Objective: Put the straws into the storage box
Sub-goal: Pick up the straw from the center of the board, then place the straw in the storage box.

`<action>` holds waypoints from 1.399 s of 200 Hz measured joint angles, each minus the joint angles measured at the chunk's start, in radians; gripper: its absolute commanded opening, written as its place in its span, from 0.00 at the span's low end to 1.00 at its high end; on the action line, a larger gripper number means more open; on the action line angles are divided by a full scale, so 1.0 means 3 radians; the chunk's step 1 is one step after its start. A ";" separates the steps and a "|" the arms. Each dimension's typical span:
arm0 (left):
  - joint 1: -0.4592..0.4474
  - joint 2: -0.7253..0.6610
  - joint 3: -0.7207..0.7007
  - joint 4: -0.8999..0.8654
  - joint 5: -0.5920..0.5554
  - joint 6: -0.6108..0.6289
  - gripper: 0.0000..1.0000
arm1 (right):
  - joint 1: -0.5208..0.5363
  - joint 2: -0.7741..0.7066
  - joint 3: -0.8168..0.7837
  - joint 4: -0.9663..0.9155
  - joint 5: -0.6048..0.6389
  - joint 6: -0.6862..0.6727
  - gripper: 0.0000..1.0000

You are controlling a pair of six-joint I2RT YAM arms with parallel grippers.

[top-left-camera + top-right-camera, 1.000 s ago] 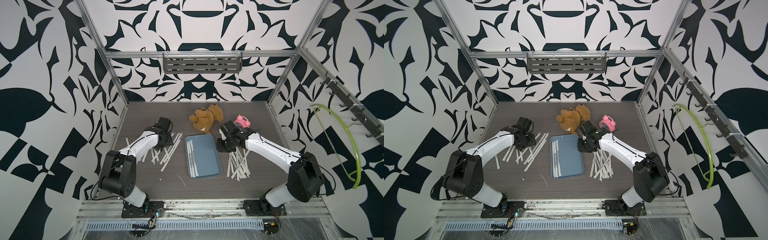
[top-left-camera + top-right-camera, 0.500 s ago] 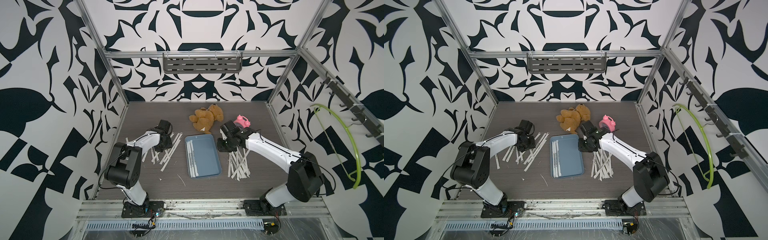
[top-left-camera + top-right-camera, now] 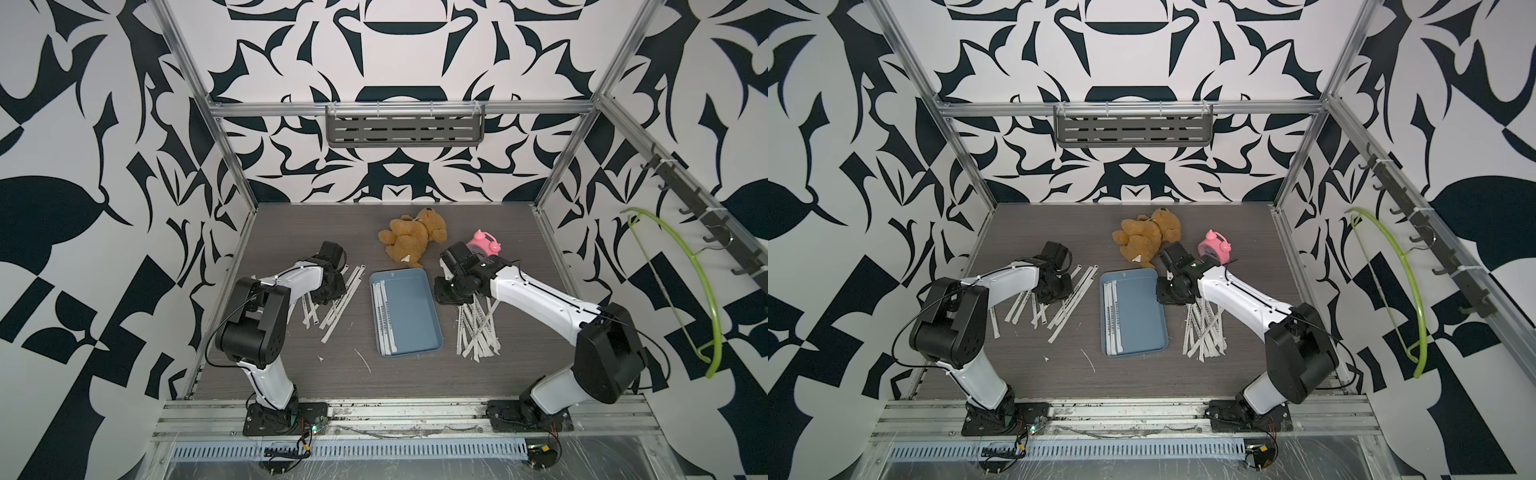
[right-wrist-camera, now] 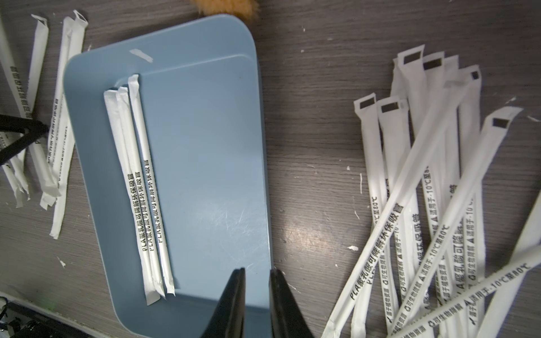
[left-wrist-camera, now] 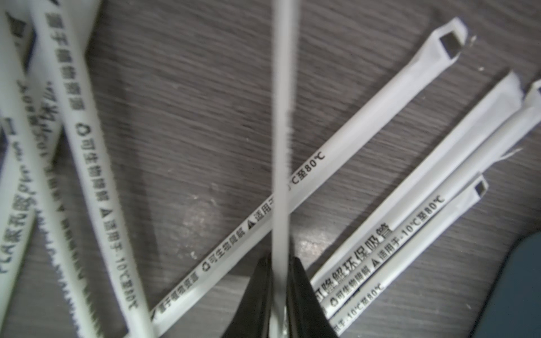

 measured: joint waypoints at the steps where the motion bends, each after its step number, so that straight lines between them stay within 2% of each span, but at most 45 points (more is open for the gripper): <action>1: 0.0000 0.0000 0.0000 -0.0001 0.0000 0.0001 0.13 | 0.0001 0.0000 0.0000 0.0000 0.0000 -0.0001 0.21; 49: -0.0024 -0.0247 0.0001 -0.0136 -0.0017 0.0003 0.12 | 0.0001 0.0047 0.0000 0.0020 -0.0006 0.0000 0.21; 71: -0.0149 -0.0512 0.0033 -0.0289 -0.0057 -0.0029 0.11 | 0.0000 0.0067 0.0000 0.0025 -0.0010 -0.0001 0.20; 88: -0.0416 -0.0738 0.0095 -0.0352 -0.0078 -0.0126 0.10 | -0.0009 0.0065 0.0000 0.0031 -0.0004 -0.0001 0.19; 113: -0.0992 -0.0978 0.0120 -0.0229 0.0005 -0.0430 0.08 | -0.0058 0.0065 0.0000 0.0039 -0.0004 0.0000 0.19; 139: -0.1579 -0.1007 -0.0092 0.0365 0.0132 -0.0853 0.07 | -0.0136 0.0065 0.0000 0.0051 -0.0004 -0.0001 0.19; 162: -0.1888 -0.0796 -0.0298 0.0881 0.0217 -0.1153 0.05 | -0.0175 0.0065 0.0000 0.0051 -0.0004 -0.0001 0.19; 199: -0.1929 -0.0402 -0.0685 0.1534 0.0292 -0.1548 0.04 | -0.0177 0.0065 0.0000 0.0047 -0.0011 -0.0001 0.19; 280: -0.1919 -0.0267 -0.0849 0.1818 0.0338 -0.1657 0.08 | -0.0177 0.0064 -0.0001 0.0050 -0.0017 0.0001 0.18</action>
